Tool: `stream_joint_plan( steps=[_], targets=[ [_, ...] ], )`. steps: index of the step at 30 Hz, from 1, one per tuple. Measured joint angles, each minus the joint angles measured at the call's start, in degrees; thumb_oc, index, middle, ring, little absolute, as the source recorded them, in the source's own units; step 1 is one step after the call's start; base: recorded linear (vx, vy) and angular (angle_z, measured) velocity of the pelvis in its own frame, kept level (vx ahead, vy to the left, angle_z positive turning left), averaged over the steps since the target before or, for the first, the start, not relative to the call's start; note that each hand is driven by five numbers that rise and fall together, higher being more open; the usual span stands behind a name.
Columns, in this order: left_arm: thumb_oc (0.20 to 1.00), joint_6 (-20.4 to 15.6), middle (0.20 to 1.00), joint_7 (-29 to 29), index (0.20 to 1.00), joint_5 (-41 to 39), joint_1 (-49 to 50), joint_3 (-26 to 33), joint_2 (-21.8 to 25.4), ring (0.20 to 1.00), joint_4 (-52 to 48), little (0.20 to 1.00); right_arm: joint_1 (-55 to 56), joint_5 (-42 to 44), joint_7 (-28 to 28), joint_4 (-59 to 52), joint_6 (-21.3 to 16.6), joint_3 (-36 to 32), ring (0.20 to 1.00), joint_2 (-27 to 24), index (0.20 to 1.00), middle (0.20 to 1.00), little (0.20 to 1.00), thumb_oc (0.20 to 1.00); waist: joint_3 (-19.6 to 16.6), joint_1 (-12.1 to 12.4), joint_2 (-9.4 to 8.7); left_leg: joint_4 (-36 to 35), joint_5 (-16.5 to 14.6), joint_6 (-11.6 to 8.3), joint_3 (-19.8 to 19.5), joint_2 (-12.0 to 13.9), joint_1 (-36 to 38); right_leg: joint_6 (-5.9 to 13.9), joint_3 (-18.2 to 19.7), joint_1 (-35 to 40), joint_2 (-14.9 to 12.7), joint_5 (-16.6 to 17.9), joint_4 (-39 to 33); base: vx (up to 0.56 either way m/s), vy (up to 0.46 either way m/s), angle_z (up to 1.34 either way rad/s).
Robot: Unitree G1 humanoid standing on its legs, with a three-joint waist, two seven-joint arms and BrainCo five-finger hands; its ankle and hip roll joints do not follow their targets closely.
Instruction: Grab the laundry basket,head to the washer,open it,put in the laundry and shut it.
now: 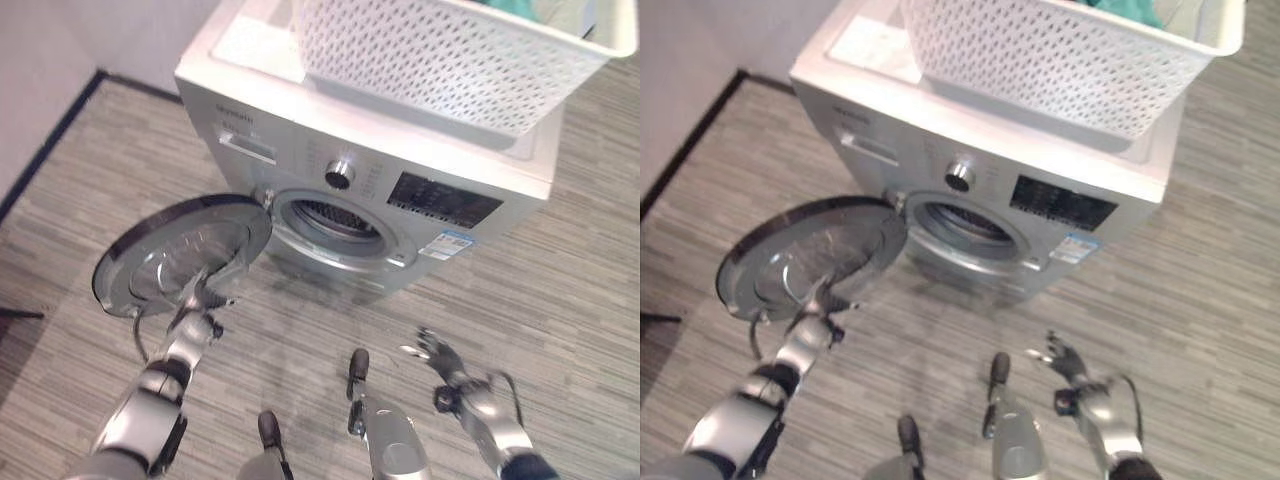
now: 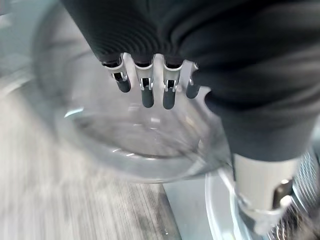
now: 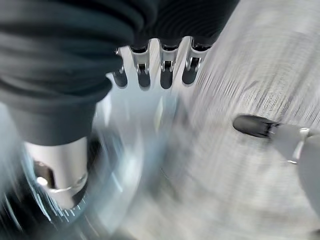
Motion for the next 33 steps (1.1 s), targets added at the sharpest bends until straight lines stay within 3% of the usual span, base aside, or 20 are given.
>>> stream_joint_plan(
  steps=[1,3,4,7,8,10,12,13,14,15,18,19,21,23,24,25,28,31,33],
  targets=[
    [1.000,-0.2,1.000,-0.8,1.000,-2.5,5.2,2.4,-1.1,1.000,-0.3,1.000,2.3,2.4,-0.5,-1.0,0.2,-3.0,1.000,-0.1,1.000,1.000,1.000,1.000,-2.0,-0.4,1.08,1.5,-0.2,-0.28,-0.1,0.8,0.1,-0.26,0.5,1.3,1.3,-0.6,-1.3,0.13,-0.112,-0.14],
    [1.000,-0.7,1.000,-1.3,1.000,-5.9,11.0,7.4,-2.5,1.000,0.4,1.000,4.6,4.4,-2.1,-3.8,0.0,-6.2,1.000,1.5,1.000,1.000,1.000,1.000,-3.8,-0.5,0.04,6.6,-0.2,-0.65,-0.1,1.1,-0.4,-0.64,3.2,4.3,2.0,-0.6,-3.9,0.09,-0.095,-0.19],
    [1.000,-0.7,1.000,-1.2,1.000,-7.9,12.3,8.2,-3.3,1.000,1.8,1.000,5.5,5.2,-3.0,-5.2,-0.2,-6.7,1.000,1.7,1.000,1.000,1.000,1.000,-5.3,0.2,-0.29,9.6,0.3,-1.99,-0.6,1.3,-1.3,-1.03,3.7,4.7,2.1,-0.9,-4.5,0.12,-0.100,-0.28],
    [1.000,-2.3,1.000,-1.0,1.000,-12.4,14.1,12.0,-8.0,1.000,4.0,1.000,7.1,5.0,-6.1,-12.9,-1.1,-9.6,1.000,2.3,1.000,1.000,1.000,1.000,-7.5,0.9,0.07,17.8,1.6,-4.08,-3.1,2.5,-3.7,-2.62,4.5,6.3,3.3,-2.1,-4.5,0.18,-0.052,-0.14],
    [1.000,-2.5,1.000,-0.7,1.000,-14.6,15.5,10.8,-11.4,1.000,5.6,1.000,6.5,3.5,-9.7,-16.7,-3.1,-10.5,1.000,3.0,1.000,1.000,1.000,1.000,-8.5,0.6,-0.46,24.1,3.3,-6.79,-3.3,3.4,-6.0,-4.15,4.9,7.6,3.6,-2.9,-4.1,0.22,0.004,-0.31],
    [1.000,-2.8,1.000,-1.2,1.000,-14.6,16.1,9.3,-14.0,1.000,6.5,1.000,6.1,1.2,-12.2,-19.0,-4.3,-11.4,1.000,3.8,1.000,1.000,1.000,1.000,-9.1,0.9,-1.75,27.6,3.2,-6.27,-1.8,4.4,-7.6,-5.32,6.0,8.6,3.8,-3.6,-4.3,0.17,0.037,-0.17],
    [1.000,-2.8,1.000,-1.2,1.000,-14.6,15.6,7.6,-16.5,1.000,7.7,1.000,6.3,-4.1,-16.8,-22.8,-4.6,-12.9,1.000,4.0,1.000,1.000,1.000,1.000,-9.4,0.9,-3.95,23.5,2.2,-5.17,0.4,5.9,-10.2,-6.26,6.6,9.4,3.4,-4.3,-4.5,0.15,0.074,-0.06],
    [1.000,-2.9,1.000,-1.4,1.000,-14.5,15.9,6.7,-17.2,1.000,7.7,1.000,4.4,-7.4,-19.5,-24.0,-5.7,-13.4,1.000,3.8,1.000,1.000,1.000,1.000,-9.0,1.4,-5.10,16.0,2.5,-5.07,2.8,6.3,-9.7,-6.62,8.1,9.5,3.5,-4.0,-4.3,0.09,0.063,-0.45],
    [1.000,-2.9,1.000,-1.3,1.000,-14.5,16.1,6.7,-17.4,1.000,7.8,1.000,2.6,-8.9,-20.8,-24.3,-6.2,-13.5,1.000,3.8,1.000,1.000,1.000,1.000,-8.7,1.7,-5.38,13.6,2.6,-5.32,2.9,6.7,-10.4,-6.52,9.2,9.6,3.9,-3.9,-4.2,0.14,0.091,-0.91],
    [1.000,-2.9,1.000,-1.4,1.000,-14.5,16.6,6.7,-17.6,1.000,7.8,1.000,0.4,-11.2,-23.3,-26.1,-6.7,-14.0,1.000,3.7,1.000,1.000,1.000,1.000,-8.4,2.6,-5.73,5.7,3.2,-5.42,2.8,6.7,-9.7,-6.01,11.1,9.5,4.5,-3.4,-4.4,0.10,0.060,-0.80],
    [1.000,-2.9,1.000,-1.3,1.000,-14.4,17.3,6.5,-17.5,1.000,7.9,1.000,-3.4,-14.3,-26.3,-27.3,-8.9,-14.5,1.000,3.0,1.000,1.000,1.000,1.000,-7.2,3.2,-5.00,2.8,6.1,-5.41,0.5,6.8,-10.7,-5.39,13.2,12.4,5.8,-4.0,-4.5,0.16,0.104,-0.64],
    [1.000,-3.1,1.000,-1.2,1.000,-14.3,17.8,6.1,-17.6,1.000,7.8,1.000,-3.5,-15.3,-27.9,-28.8,-9.0,-15.4,1.000,2.6,1.000,1.000,1.000,1.000,-7.0,3.7,-4.31,1.3,6.9,-5.90,-3.3,6.4,-10.8,-5.32,14.3,13.7,6.4,-5.2,-4.5,0.17,0.118,-0.50],
    [1.000,-3.4,1.000,-1.2,1.000,-14.3,18.2,5.7,-17.6,1.000,7.4,1.000,-4.4,-16.3,-29.3,-30.8,-10.3,-18.1,1.000,1.4,1.000,1.000,1.000,1.000,-7.2,4.7,-2.50,1.3,7.4,-5.04,-5.5,5.9,-10.9,-4.52,15.8,14.6,6.6,-5.3,-4.5,0.23,0.179,-0.52],
    [1.000,-3.4,1.000,-1.4,1.000,-14.2,19.1,5.3,-17.7,1.000,5.9,1.000,-5.0,-17.6,-30.8,-33.3,-10.6,-21.5,1.000,-1.6,1.000,1.000,1.000,1.000,-6.7,5.0,-0.15,3.1,7.0,-3.94,-4.8,4.7,-10.9,-2.74,15.9,16.2,6.0,-6.1,-4.5,0.17,0.157,-0.19],
    [1.000,-3.8,1.000,-1.7,1.000,-13.4,19.7,5.1,-17.7,1.000,5.7,1.000,-5.5,-19.1,-32.1,-34.8,-10.6,-23.9,1.000,-6.2,1.000,1.000,1.000,1.000,-7.3,5.0,2.46,3.1,6.5,-2.21,-3.2,4.3,-9.9,-0.52,16.0,17.5,6.1,-7.0,-4.5,0.20,0.219,-0.04],
    [1.000,-3.8,1.000,-1.8,1.000,-13.3,20.1,5.1,-17.3,1.000,5.5,1.000,-5.9,-20.4,-32.4,-35.0,-10.7,-24.7,1.000,-7.6,1.000,1.000,1.000,1.000,-7.5,5.2,2.43,2.9,9.4,-1.06,-3.1,3.5,-9.2,0.43,16.6,18.0,5.6,-7.7,-4.3,0.12,0.166,-0.06],
    [1.000,-4.0,1.000,-2.2,1.000,-11.9,21.4,4.2,-13.0,1.000,3.4,1.000,-10.4,-24.2,-32.7,-35.8,-10.6,-24.6,1.000,-8.8,1.000,1.000,1.000,1.000,-7.6,6.2,-1.71,2.8,7.3,1.40,0.0,-1.6,-7.6,3.08,17.8,18.5,-0.1,-8.5,-4.3,0.14,0.258,-0.23],
    [1.000,-3.9,1.000,-2.6,1.000,-11.0,20.6,2.9,-12.5,1.000,4.1,1.000,-19.0,-24.2,-32.8,-35.7,-10.6,-23.1,1.000,-9.9,1.000,1.000,1.000,1.000,-7.2,7.7,-2.94,3.1,5.9,3.55,1.9,-5.5,-5.4,5.36,18.6,19.8,-4.1,-8.5,-4.0,0.12,0.288,-0.20],
    [1.000,-4.1,1.000,-3.4,1.000,-10.8,19.4,2.5,-11.8,1.000,2.7,1.000,-21.9,-25.0,-32.4,-34.8,-10.1,-20.2,1.000,-11.2,1.000,1.000,1.000,1.000,-6.9,10.3,-3.66,3.0,4.2,4.95,3.0,-7.8,-4.1,6.78,18.6,20.4,-5.9,-8.7,-3.7,0.09,0.258,-0.13]
  ],
)
